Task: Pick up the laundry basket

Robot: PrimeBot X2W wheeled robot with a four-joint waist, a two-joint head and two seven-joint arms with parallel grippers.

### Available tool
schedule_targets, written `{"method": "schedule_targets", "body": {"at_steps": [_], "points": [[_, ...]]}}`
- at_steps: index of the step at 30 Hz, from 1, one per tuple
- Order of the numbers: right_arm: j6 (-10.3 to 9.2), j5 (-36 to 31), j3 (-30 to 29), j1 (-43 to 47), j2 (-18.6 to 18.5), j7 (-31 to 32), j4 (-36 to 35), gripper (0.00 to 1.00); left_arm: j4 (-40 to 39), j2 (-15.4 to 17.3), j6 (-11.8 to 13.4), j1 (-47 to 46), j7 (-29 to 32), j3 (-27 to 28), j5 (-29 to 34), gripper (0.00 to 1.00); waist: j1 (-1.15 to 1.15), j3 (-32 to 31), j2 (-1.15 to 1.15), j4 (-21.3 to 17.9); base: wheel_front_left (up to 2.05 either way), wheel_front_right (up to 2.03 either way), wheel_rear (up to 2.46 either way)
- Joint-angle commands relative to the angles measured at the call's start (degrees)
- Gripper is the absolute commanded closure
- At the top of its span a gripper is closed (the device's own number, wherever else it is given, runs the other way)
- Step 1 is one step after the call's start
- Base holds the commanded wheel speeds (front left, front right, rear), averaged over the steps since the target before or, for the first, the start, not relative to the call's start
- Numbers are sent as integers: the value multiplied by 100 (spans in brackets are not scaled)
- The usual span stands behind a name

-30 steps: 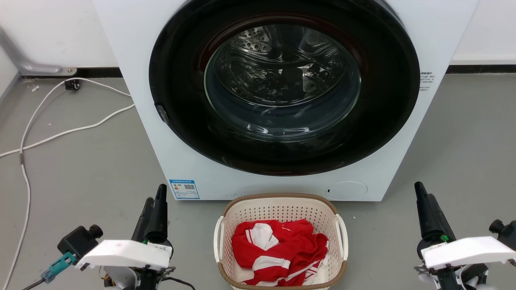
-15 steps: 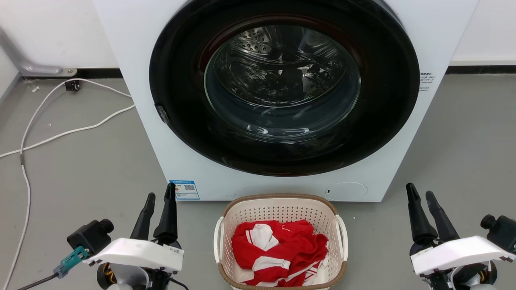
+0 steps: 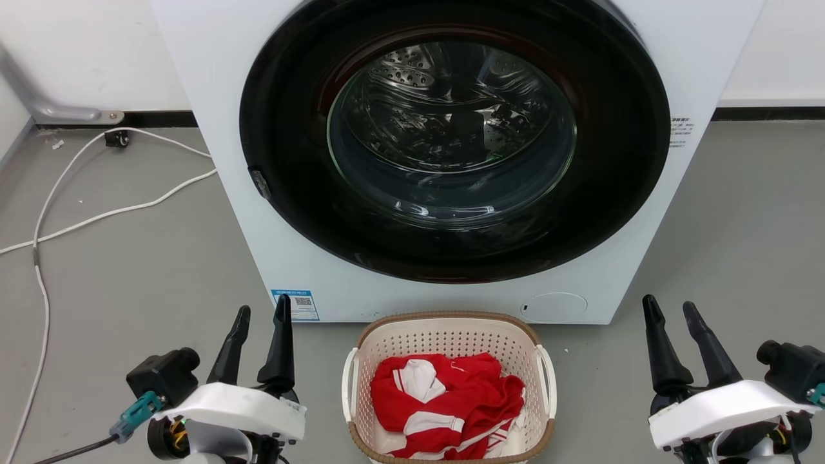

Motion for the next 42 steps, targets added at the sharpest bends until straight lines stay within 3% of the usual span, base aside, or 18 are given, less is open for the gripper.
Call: {"method": "schedule_targets", "body": {"at_steps": [1,21,42], "points": [[0,-208,13,-8,14,-41,-97,0,-32,6,23,-24,-62,-14,172,0,-1,0,0,0,0,0,0],[0,-1443,48,135,24,-95,-316,0,81,4,101,-73,-326,-107,1245,0,-1,-25,0,-15,0,0,0],[-1,-2309,63,284,33,-150,-409,0,184,8,154,-100,-563,-159,2065,0,-1,-63,0,-19,0,0,0]]}}
